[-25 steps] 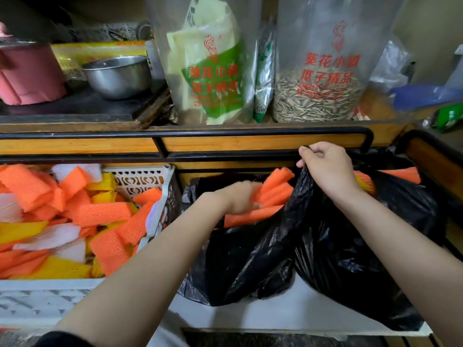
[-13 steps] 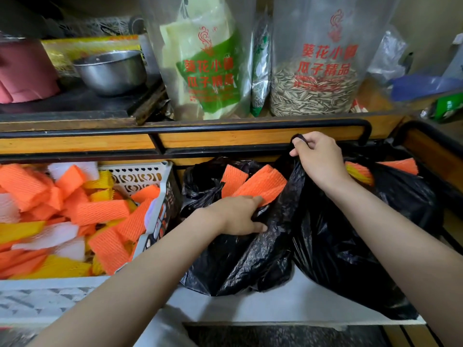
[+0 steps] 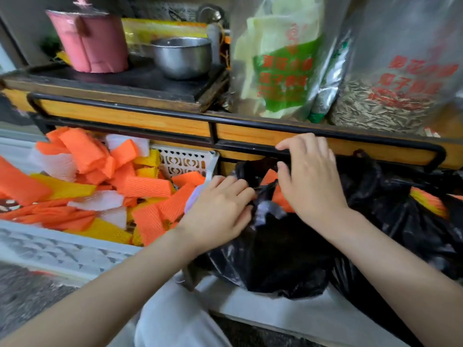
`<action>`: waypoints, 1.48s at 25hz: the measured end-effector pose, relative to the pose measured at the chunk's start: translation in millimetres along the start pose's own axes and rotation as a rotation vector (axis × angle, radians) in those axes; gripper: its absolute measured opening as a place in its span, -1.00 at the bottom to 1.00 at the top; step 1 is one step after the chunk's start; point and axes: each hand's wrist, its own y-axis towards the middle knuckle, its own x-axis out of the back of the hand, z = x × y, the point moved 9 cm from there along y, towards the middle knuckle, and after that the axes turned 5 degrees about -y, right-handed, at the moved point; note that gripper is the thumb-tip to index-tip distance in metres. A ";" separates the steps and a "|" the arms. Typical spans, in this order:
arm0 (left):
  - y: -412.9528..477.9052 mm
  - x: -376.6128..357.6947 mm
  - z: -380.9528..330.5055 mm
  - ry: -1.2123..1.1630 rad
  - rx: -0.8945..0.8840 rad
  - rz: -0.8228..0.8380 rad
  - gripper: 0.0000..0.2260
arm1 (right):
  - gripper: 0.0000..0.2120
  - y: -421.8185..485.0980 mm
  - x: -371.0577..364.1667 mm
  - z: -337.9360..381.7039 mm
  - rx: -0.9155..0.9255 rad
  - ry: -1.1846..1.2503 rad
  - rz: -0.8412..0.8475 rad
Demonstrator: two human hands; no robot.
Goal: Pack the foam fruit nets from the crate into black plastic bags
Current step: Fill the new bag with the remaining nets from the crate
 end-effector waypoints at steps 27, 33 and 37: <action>-145.0 -121.5 291.9 -0.339 0.767 0.643 -0.62 | -0.86 50.7 -340.0 195.7 0.080 0.321 0.761; -149.6 -47.8 306.9 -0.493 0.982 0.058 -0.83 | -0.93 79.2 -278.2 186.3 0.014 0.503 0.575; -169.0 -6.2 307.4 -0.863 1.141 -0.427 -0.86 | -0.97 75.9 -239.6 201.7 -0.123 0.854 0.577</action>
